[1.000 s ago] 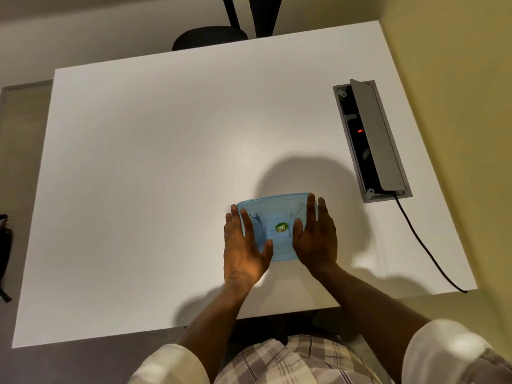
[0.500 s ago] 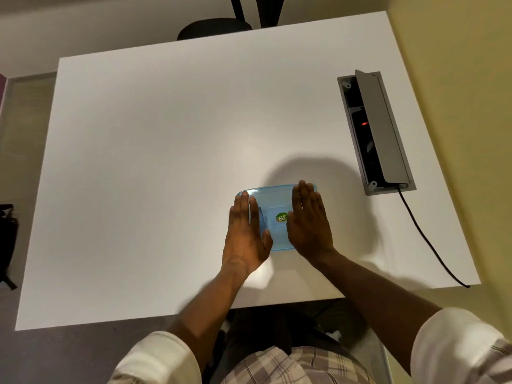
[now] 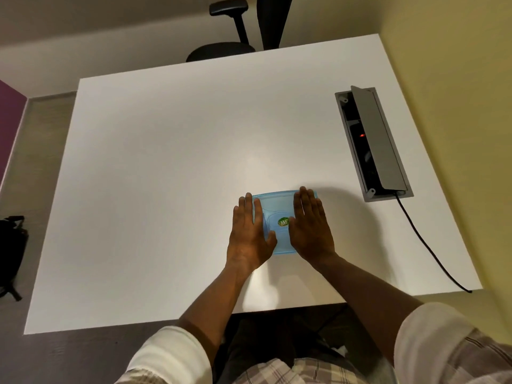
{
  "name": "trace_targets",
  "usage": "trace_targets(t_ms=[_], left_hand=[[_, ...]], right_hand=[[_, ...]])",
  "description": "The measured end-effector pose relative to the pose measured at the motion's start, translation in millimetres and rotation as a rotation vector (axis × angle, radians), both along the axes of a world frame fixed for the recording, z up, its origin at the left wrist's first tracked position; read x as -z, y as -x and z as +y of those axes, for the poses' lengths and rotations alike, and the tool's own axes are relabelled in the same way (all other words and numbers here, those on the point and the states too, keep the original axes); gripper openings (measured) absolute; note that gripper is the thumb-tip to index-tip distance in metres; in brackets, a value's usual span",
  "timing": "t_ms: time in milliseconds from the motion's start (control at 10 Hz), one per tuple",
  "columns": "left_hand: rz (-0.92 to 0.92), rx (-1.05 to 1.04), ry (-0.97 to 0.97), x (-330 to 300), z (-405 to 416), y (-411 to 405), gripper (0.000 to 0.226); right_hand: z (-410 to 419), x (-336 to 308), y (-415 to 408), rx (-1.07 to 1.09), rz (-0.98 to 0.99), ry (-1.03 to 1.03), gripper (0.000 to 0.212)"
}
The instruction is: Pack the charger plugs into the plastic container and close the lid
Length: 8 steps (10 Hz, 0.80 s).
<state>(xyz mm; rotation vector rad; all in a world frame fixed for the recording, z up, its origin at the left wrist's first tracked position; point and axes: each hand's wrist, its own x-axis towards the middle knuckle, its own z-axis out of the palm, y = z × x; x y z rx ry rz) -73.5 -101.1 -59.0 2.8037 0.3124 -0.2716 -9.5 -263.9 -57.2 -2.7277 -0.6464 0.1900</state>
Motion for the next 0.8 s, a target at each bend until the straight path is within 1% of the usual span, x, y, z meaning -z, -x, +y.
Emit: trace_targets(t_ms=[200,400,500,600,700,800], left_hand=[[-0.019,-0.050,0.075,-0.5,1.1,-2.7,0.098],[-0.033,-0.043,0.114,-1.0,1.5,-5.1,0.099],[-0.041,-0.036,0.111,1.6,1.4,-0.8,0.099],[-0.102,-0.024,0.109,4.7,0.4,-1.5,0.096],[-0.114,-0.012,0.087,5.1,1.5,-0.7,0.095],[-0.078,-0.014,0.058,-1.6,4.7,1.5,0.096]], right_hand=[[0.2,0.3,0.5,-0.008,0.004,-0.010,0.067],[-0.1,-0.5,-1.0,-0.012,-0.016,-0.026,0.066],[0.5,0.5,1.0,-0.014,-0.018,-0.024,0.067],[-1.6,2.6,-1.4,-0.022,-0.040,-0.013,0.067],[-1.9,-0.1,-1.9,-0.032,-0.016,0.007,0.067],[-2.6,-7.0,-0.4,-0.049,0.006,0.009,0.068]])
